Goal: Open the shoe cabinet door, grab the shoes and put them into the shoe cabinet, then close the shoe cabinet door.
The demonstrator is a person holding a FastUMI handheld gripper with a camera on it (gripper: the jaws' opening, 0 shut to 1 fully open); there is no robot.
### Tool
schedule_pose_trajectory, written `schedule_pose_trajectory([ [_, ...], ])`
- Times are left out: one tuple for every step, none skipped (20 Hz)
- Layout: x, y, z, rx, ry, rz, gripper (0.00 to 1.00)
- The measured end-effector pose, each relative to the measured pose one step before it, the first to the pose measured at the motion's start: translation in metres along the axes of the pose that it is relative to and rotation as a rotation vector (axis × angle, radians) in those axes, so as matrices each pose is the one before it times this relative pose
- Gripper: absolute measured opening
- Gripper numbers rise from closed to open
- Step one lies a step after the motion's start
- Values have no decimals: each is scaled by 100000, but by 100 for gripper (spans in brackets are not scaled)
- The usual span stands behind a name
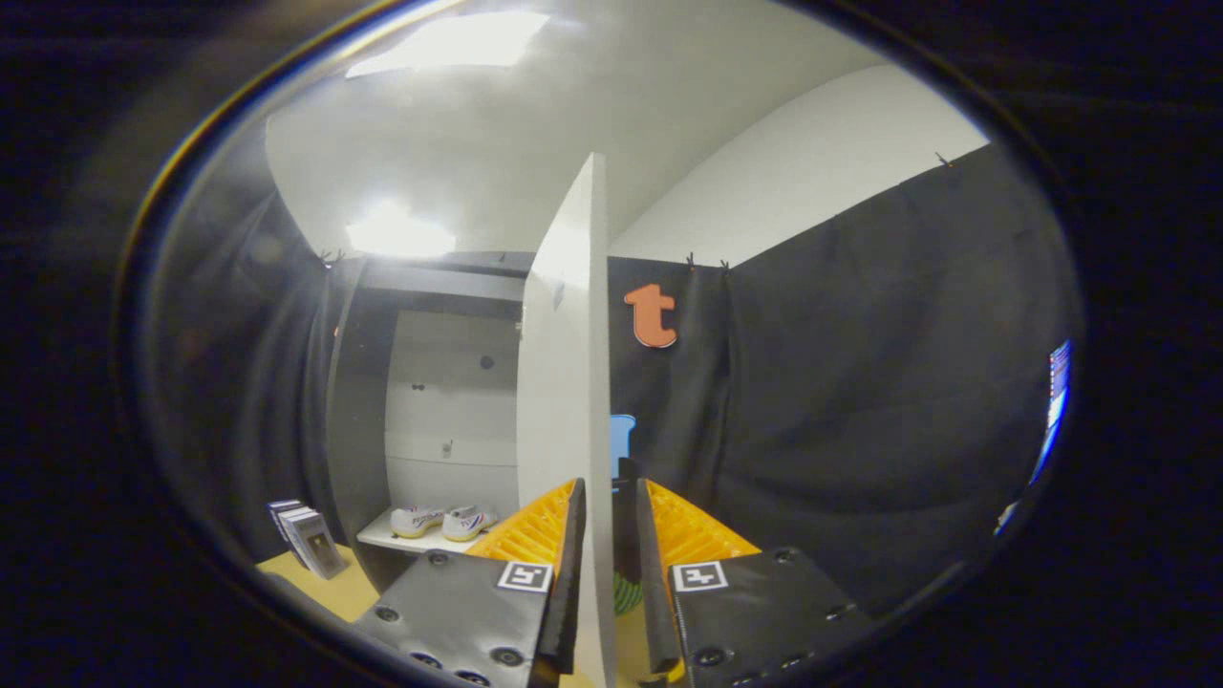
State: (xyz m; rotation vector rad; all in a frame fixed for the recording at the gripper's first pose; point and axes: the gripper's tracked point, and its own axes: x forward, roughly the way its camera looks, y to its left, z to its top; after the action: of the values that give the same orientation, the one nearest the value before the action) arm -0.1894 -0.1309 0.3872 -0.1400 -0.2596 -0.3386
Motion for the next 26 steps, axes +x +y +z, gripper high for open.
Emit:
schedule_pose_trajectory([
  [-100,-815,-106,361,339,1997,31],
  [45,-580,-260,666,666,2375,31],
  [229,-460,-389,955,1135,2169,32],
  [276,-500,-534,1088,1510,2021,32],
  [159,-296,-342,890,1483,1468,32],
  [251,-70,-371,1088,1302,1315,32],
  [370,-103,-311,1297,817,1174,32],
  [333,-70,-449,1604,1243,1588,33],
  [389,-297,-395,1464,1067,1535,33],
  [367,99,-372,1292,943,1982,40],
  [583,306,-436,733,879,1915,47],
  [567,94,-430,-104,1065,1171,53],
  [422,-183,-266,-402,1002,477,60],
  [357,-353,-25,8,-199,422,67],
  [252,-382,258,260,-790,14,74],
  [125,-289,183,147,-695,-373,74],
  [119,-295,-36,141,-298,-413,74],
  [124,-122,-231,59,280,291,74],
  [258,-8,-367,-225,1147,358,74],
  [353,103,-462,-297,1381,885,74],
  [267,55,-447,-176,1505,1080,74],
  [416,156,-516,-104,1698,1313,74],
  [71,148,-486,88,1980,1638,74],
  [169,126,-599,-42,2145,1046,74],
  [11,-182,-394,1209,1157,500,74],
  [66,1,76,2581,-293,1291,74],
])
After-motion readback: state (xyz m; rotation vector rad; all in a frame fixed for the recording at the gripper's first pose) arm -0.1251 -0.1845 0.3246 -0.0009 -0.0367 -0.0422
